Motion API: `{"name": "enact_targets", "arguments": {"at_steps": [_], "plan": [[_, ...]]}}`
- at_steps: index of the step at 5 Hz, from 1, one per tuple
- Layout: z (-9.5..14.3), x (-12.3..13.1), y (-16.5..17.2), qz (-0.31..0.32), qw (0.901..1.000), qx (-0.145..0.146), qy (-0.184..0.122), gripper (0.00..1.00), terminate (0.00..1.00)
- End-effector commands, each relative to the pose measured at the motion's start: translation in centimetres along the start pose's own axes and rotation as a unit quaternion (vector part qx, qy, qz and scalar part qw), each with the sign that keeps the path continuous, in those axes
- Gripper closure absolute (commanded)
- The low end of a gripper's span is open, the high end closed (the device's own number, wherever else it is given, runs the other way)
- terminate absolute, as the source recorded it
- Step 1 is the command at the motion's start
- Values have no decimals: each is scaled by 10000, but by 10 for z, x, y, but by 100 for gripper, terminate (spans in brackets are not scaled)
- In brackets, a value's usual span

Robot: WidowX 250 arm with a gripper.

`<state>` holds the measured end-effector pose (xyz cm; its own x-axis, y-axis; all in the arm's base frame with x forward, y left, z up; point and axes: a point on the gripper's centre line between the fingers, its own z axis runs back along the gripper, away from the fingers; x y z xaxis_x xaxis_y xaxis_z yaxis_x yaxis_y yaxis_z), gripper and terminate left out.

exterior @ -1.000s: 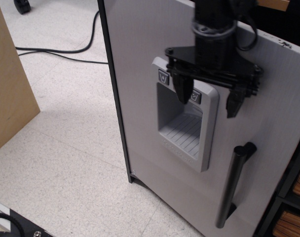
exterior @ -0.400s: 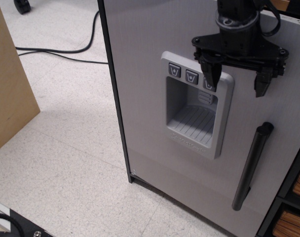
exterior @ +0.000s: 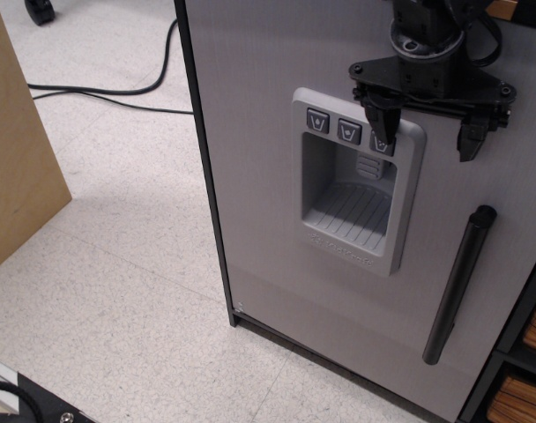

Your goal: Close fridge

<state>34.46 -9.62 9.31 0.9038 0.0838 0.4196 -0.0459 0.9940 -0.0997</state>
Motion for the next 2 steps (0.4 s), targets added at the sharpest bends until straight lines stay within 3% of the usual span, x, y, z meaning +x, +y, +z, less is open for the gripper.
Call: {"name": "enact_targets", "arguments": {"at_steps": [1,2], "plan": [[10,10,-4,-54,9984,-107,-546,0,0],[7,11,-2,-29,9981,-75,-607,0,0]]}}
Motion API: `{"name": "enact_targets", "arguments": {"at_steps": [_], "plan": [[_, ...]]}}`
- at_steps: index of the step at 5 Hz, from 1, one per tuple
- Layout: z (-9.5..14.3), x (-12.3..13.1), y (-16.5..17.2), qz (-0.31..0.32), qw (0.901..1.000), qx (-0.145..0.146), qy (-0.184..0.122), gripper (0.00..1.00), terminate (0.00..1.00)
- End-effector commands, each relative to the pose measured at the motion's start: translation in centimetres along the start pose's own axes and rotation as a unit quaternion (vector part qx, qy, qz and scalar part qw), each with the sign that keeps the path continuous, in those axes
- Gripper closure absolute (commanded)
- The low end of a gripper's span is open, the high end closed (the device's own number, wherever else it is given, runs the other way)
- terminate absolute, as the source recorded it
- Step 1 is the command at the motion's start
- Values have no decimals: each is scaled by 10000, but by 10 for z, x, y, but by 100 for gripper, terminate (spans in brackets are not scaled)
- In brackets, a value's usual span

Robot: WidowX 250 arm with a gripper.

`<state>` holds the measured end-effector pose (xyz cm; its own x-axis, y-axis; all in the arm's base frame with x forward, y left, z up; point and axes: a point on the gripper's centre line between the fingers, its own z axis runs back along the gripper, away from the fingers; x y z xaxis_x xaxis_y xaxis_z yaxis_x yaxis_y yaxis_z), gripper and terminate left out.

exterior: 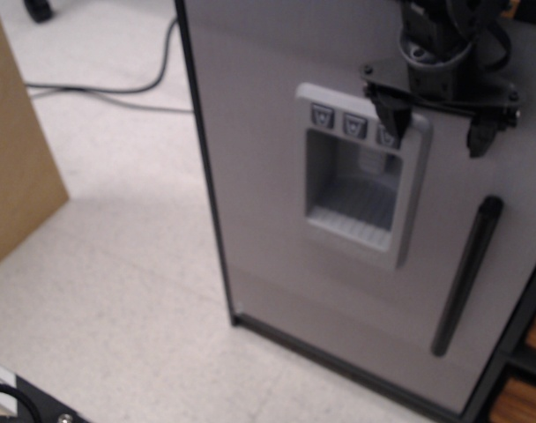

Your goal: Close fridge

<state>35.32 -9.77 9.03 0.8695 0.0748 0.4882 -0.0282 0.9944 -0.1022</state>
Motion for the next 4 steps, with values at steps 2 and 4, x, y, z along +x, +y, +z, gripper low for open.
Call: {"name": "enact_targets", "arguments": {"at_steps": [2,4], "plan": [[34,-16,3,18,10000,46,-62,0,0],[57,-40,13,66,9976,229,650,0,0]]}}
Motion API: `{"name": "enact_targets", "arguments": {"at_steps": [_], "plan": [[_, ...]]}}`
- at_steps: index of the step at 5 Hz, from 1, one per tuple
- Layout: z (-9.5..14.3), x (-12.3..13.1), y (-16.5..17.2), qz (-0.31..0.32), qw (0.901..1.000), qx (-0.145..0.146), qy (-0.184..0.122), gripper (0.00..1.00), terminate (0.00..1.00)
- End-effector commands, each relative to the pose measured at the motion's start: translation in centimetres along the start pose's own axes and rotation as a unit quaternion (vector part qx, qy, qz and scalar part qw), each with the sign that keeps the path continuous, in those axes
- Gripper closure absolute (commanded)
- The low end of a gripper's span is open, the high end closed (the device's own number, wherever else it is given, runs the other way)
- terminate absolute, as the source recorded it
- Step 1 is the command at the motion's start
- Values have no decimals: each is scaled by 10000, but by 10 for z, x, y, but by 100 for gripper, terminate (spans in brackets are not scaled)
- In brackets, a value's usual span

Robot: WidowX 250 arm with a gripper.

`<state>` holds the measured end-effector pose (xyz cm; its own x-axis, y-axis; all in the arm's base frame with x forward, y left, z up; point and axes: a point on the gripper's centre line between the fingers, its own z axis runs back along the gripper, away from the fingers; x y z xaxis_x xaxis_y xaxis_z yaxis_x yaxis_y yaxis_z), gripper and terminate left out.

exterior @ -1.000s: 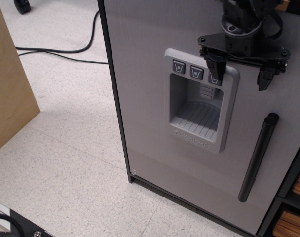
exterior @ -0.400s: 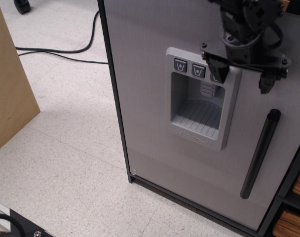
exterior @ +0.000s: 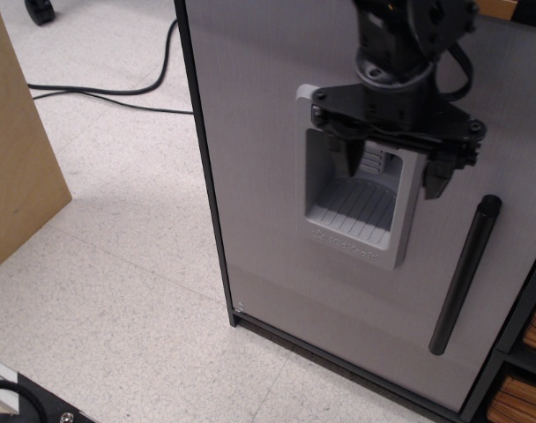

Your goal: Close fridge

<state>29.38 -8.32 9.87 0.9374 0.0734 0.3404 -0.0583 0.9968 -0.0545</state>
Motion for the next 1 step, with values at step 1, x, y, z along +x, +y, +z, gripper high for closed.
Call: {"name": "enact_targets", "arguments": {"at_steps": [1], "plan": [[20,3,-1,30,9999,-54,-161,0,100]]}}
